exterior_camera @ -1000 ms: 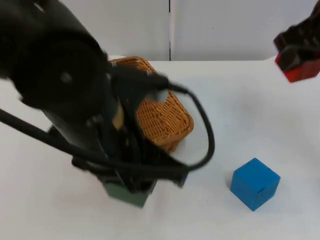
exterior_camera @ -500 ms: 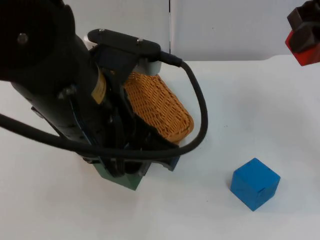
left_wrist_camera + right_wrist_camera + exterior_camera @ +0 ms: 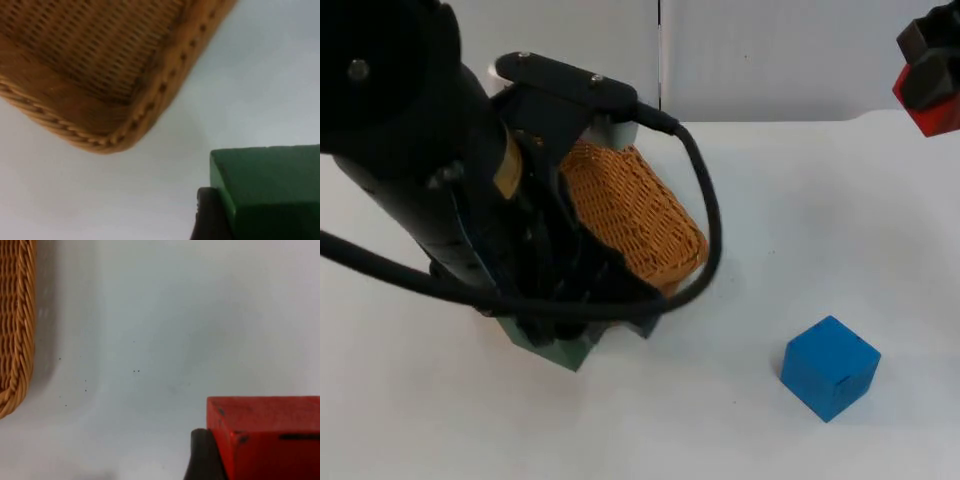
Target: Pick up one cube with each hand and place exactly two cubes into the same basket, leaving the remaining cube outside.
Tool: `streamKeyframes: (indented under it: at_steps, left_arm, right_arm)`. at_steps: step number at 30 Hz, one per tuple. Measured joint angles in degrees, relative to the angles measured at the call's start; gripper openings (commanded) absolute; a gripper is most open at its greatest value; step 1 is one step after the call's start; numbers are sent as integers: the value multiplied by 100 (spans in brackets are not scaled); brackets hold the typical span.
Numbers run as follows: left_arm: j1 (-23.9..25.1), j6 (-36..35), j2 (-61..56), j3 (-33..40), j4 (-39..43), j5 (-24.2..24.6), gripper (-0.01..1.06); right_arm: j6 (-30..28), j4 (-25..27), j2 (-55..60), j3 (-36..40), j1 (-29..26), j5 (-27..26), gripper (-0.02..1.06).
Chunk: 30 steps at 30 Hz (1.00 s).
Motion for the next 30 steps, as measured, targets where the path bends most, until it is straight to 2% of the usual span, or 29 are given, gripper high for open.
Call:
streamKeyframes:
  at_steps: [3, 6, 12, 13, 15, 20, 25, 30]
  left_arm:
    - [414, 234, 0, 0, 0, -10, 0]
    - [593, 339, 0, 0, 0, -35, 0]
    - [1360, 983, 0, 0, -236, -375, 0]
    - [1360, 983, 0, 0, -236, -375, 0]
    - [1735, 1232, 0, 0, -342, -531, 0]
    - [2252, 1785, 0, -184, -623, -643, 0]
    - [2458, 2156, 0, -591, -696, -651, 0]
    - [2455, 2344, 125, -1033, -685, -707, 0]
  right_arm:
    - [-33, 0, 0, 0, 38, 88, 0]
    - [-48, 0, 0, 0, 169, 88, 0]
    - [-122, 0, 22, 0, 732, 61, 0]
    - [-122, 0, 22, 0, 732, 61, 0]
    - [-136, 0, 31, 0, 890, -3, 0]
    - [-136, 103, 117, 0, 1246, -196, 0]
    - [-148, 150, 119, 0, 1489, -429, 0]
    - [-158, 282, 119, 0, 1514, -481, 0]
